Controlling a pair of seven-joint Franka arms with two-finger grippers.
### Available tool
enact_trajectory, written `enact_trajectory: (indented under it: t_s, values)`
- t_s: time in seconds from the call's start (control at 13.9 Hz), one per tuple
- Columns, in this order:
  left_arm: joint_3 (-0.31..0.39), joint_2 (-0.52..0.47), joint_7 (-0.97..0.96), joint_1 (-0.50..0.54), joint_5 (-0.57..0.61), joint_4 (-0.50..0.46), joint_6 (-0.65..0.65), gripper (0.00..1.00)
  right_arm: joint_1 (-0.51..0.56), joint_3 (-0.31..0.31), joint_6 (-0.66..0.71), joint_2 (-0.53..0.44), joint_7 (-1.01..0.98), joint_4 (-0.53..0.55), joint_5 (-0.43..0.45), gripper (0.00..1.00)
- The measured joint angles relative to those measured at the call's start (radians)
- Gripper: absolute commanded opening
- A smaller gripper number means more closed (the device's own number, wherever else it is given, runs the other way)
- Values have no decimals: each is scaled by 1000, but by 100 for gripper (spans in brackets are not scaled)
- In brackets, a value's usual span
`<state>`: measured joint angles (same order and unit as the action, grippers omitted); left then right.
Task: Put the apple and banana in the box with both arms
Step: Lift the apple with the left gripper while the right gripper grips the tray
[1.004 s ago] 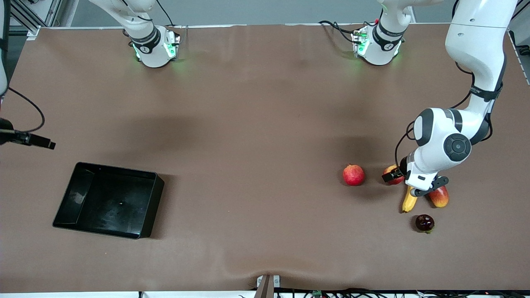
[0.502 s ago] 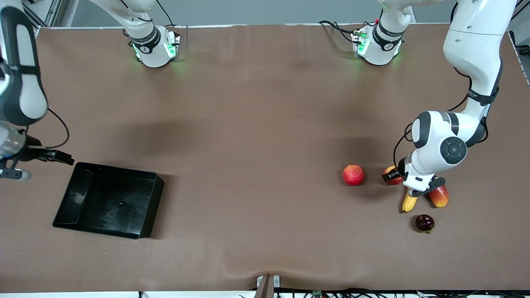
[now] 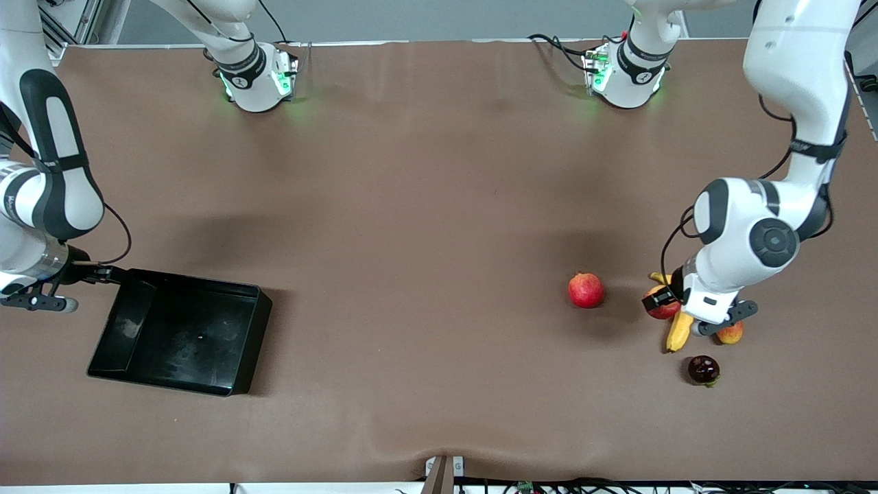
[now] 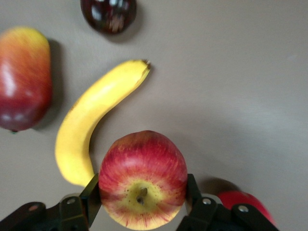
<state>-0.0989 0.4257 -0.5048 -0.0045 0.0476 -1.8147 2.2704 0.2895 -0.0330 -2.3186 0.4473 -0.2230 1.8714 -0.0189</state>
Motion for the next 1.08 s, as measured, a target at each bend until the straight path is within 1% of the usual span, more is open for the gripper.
enact_trajectory:
  t_s: [0.22, 0.29, 0.36, 0.5, 0.57, 0.65, 1.08]
  values:
    - [-12, -78, -1, -26, 2, 91, -152, 0, -1, 5, -53, 54, 0, -1, -1, 100]
    - [-23, -96, -1, -28, 2, 121, -196, 0, -1, 5, -64, 76, 0, -2, -1, 97]
    - [-33, -110, -1, -29, 3, 152, -237, 0, -1, 5, -70, 92, 0, -3, -1, 76]
    - [-45, -120, -1, -30, 5, 205, -306, 0, -1, 6, -73, 110, 0, -7, -1, 25]
    - [-54, -121, -1, -30, 5, 224, -331, 0, -1, 6, -73, 114, 0, -10, -1, 7]
    - [-63, -120, -1, -30, 5, 240, -348, 0, -1, 6, -73, 116, 0, -12, -1, 0]
    - [-91, -121, -2, -31, 22, 298, -403, 0, -1, 7, -74, 116, 0, -19, -1, 0]
